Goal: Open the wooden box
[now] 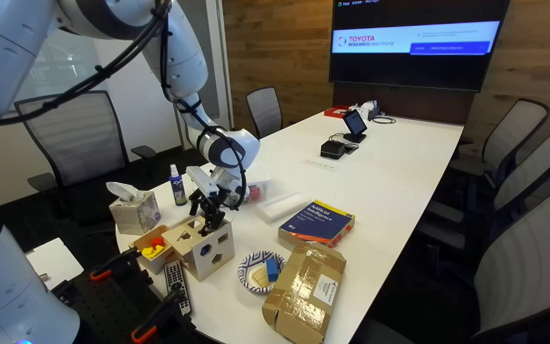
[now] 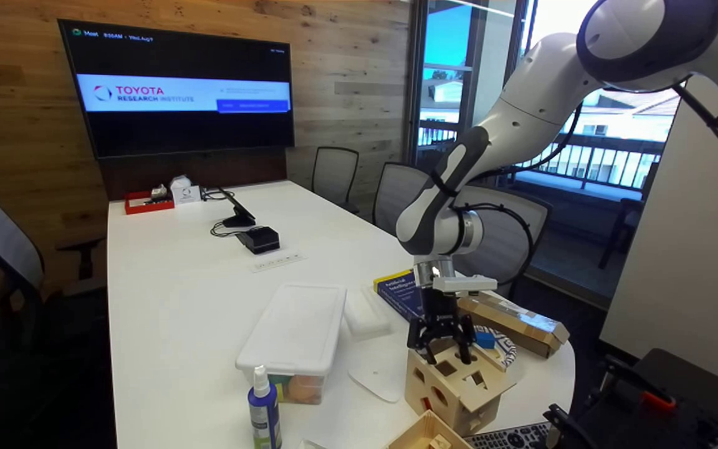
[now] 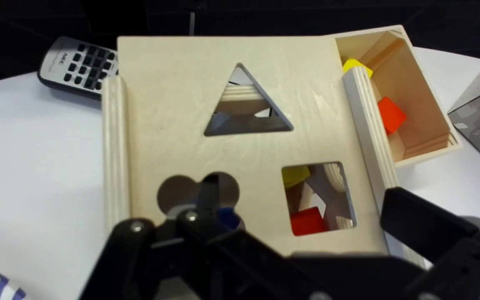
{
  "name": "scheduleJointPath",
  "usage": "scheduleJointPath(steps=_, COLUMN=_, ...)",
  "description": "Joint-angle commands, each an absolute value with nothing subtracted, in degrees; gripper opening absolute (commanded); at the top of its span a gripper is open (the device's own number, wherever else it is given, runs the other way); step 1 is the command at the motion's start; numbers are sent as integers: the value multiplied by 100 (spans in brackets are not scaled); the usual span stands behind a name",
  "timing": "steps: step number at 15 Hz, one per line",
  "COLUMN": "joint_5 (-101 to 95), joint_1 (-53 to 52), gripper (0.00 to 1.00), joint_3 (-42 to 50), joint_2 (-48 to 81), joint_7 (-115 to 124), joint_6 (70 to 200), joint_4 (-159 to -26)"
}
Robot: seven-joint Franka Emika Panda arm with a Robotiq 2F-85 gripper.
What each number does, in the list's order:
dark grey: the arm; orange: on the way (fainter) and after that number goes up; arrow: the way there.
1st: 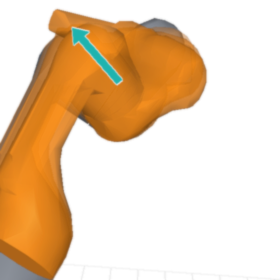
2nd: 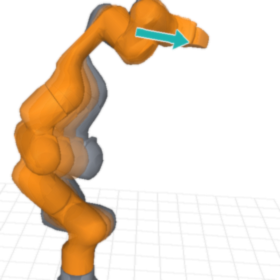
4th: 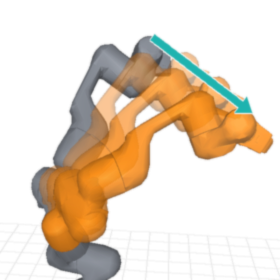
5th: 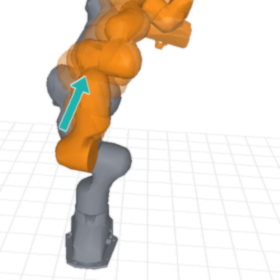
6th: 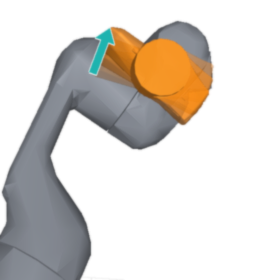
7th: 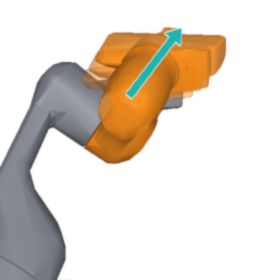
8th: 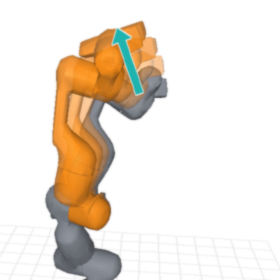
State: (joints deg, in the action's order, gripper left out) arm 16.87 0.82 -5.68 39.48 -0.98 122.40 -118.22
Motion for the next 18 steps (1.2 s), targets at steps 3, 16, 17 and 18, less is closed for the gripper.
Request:
scheduleJointPath(steps=3, joint_5=1708, joint_1=139, gripper=100, joint_3=-626, joint_2=3793, joint_7=-294, joint_6=11845, joint_4=-11923)
scheduleJointPath(steps=16, joint_5=1805, joint_1=82, gripper=100, joint_3=-548, joint_2=3833, joint_7=-244, joint_6=11630, joint_4=-11859)
scheduleJointPath(steps=17, joint_5=1813, joint_1=72, gripper=100, joint_3=-541, joint_2=3815, joint_7=-200, joint_6=11673, joint_4=-11870)
scheduleJointPath(steps=18, joint_5=1813, joint_1=65, gripper=100, joint_3=-540, joint_2=3798, joint_7=-179, joint_6=11696, joint_4=-11880)
